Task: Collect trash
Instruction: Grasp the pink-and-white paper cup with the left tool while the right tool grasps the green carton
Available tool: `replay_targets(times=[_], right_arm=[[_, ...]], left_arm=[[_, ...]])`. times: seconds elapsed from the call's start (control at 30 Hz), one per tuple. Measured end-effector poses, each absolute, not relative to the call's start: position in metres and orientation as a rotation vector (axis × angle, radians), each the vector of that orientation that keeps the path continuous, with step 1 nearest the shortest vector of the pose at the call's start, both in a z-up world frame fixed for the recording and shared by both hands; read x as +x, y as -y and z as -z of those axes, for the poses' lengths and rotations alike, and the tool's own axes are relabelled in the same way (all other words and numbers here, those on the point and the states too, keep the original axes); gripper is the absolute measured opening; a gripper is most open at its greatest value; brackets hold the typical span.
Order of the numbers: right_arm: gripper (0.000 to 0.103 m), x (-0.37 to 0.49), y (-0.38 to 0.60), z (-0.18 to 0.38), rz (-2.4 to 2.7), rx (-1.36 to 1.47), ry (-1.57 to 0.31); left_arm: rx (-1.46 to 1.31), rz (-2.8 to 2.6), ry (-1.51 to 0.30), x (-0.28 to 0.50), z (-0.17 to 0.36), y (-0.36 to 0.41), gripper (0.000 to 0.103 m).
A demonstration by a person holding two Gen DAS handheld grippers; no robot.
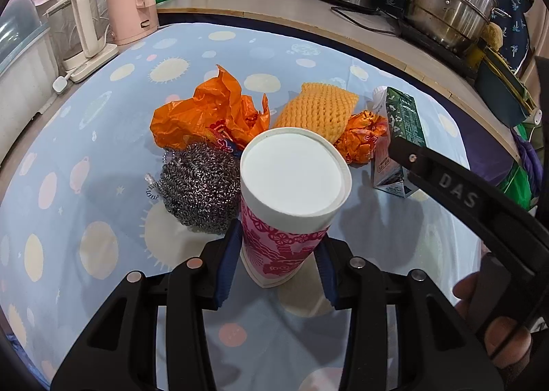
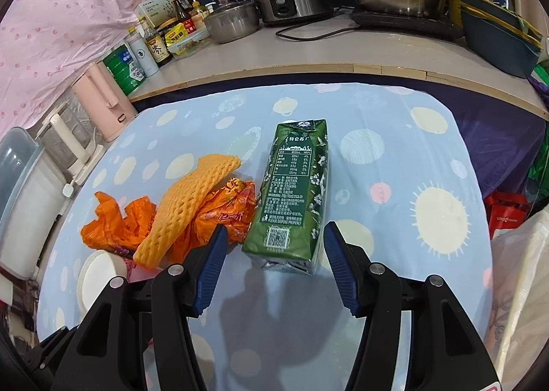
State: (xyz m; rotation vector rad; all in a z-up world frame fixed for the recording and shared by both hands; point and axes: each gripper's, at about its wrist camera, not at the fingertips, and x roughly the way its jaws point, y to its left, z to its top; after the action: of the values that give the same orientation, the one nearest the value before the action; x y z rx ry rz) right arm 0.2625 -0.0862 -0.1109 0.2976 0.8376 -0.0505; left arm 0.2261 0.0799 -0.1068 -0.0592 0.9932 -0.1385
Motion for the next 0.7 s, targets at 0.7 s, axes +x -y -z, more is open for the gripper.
replay_targets(times=[0.7], right_arm=[[0.047,0.241,0.097,0.116,0.064,0.308,-0.833]], left_arm=[[-0.063,0.147,-0.984,0.217,0.097,-0.079,0.039]])
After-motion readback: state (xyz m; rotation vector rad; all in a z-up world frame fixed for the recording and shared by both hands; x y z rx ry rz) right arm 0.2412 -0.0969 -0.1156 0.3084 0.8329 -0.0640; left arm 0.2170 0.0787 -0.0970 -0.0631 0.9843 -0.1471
